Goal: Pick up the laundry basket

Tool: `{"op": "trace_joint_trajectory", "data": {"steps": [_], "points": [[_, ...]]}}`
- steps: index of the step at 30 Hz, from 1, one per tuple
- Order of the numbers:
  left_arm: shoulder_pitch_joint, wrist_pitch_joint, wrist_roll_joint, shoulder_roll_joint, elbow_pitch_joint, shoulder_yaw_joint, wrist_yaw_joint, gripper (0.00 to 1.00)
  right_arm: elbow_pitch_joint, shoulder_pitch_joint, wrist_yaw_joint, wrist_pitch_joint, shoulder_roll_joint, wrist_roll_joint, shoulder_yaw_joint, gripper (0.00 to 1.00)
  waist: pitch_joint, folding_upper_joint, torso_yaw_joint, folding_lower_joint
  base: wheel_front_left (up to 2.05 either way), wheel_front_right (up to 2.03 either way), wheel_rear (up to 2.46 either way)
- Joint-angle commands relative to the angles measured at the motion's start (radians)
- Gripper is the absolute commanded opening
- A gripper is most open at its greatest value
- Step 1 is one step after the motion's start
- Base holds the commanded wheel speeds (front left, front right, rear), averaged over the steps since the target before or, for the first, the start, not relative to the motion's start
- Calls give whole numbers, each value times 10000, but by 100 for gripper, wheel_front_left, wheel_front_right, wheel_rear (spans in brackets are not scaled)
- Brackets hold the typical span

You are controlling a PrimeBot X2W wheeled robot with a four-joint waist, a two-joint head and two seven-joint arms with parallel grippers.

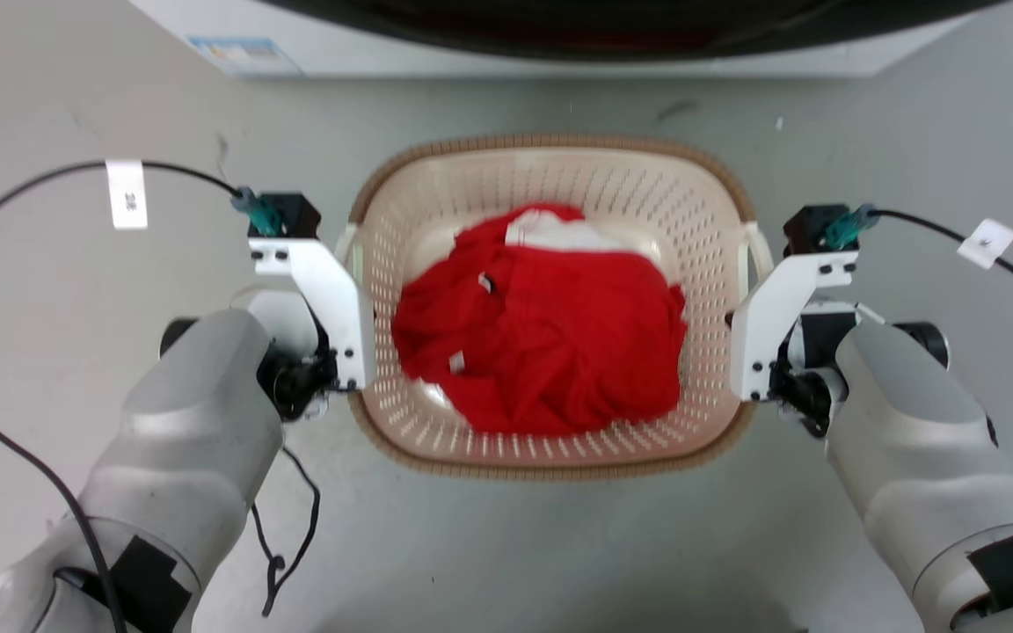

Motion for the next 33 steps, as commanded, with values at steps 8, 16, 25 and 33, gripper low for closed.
{"op": "trace_joint_trajectory", "data": {"steps": [8, 16, 25, 33], "points": [[648, 672, -633, -131, 88, -339, -44, 0, 38, 547, 13, 951, 27, 484, 491, 0, -2513, -1, 156, 0, 0, 0, 0], [1141, 1497, -1108, -363, 313, -642, -45, 0, 108, 974, 13, 1946, 17, 952, 519, 0, -4260, -1, 263, 0, 0, 0, 0], [1391, 2211, -1419, -487, 583, -879, -46, 0, 185, 1176, 13, 3533, -102, 1383, 245, 0, -5607, -1, 194, 0, 0, 0, 0], [1883, 2867, -1795, -638, 856, -931, -46, 0, 202, 1771, 13, 4490, -174, 1427, -140, 0, -6483, -1, 76, 0, 0, 0, 0]]}}
